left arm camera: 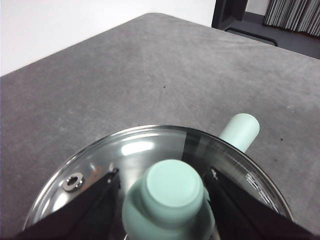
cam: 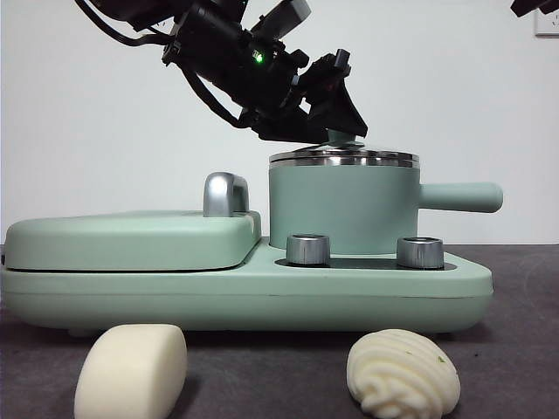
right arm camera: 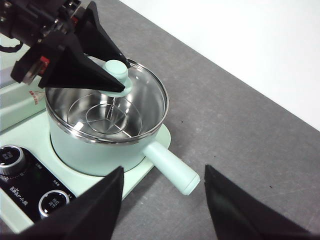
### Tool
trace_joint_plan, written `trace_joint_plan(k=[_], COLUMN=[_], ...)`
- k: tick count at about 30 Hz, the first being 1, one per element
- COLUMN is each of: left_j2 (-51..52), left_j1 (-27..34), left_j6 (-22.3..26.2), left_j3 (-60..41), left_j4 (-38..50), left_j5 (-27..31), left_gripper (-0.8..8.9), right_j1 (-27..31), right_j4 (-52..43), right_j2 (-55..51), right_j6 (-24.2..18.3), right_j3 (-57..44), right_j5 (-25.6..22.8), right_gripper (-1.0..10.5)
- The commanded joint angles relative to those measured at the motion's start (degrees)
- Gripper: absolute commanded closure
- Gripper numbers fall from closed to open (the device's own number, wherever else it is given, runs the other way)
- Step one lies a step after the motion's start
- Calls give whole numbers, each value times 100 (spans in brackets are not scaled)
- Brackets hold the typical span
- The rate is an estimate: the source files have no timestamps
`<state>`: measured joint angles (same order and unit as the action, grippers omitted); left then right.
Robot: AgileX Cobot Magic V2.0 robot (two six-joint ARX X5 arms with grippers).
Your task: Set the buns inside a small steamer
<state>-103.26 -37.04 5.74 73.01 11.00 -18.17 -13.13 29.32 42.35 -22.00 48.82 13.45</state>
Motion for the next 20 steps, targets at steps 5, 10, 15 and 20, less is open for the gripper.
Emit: trace_joint_plan(k=[5,10,15,20], left_j2=[-105,-105,-103,13], left_j1=[-52,-52,-55,-52], left_j6=[-20,-24,-24,-24], left_j3=[151,151,153,236], left_j4=[83,55,72,44], left_j5=[2,2,2,42], left_gripper=[540,812,806,806], right_j1=[-26,-26,-26,-26], right_j4=[-57,-57,-55,-55], right_j2=[24,24,24,24], right_j6=[103,103,103,103], right_j3=[116,116,116,116], right_j5=[-2,-2,-2,-4], right_gripper=[688,688,688,688])
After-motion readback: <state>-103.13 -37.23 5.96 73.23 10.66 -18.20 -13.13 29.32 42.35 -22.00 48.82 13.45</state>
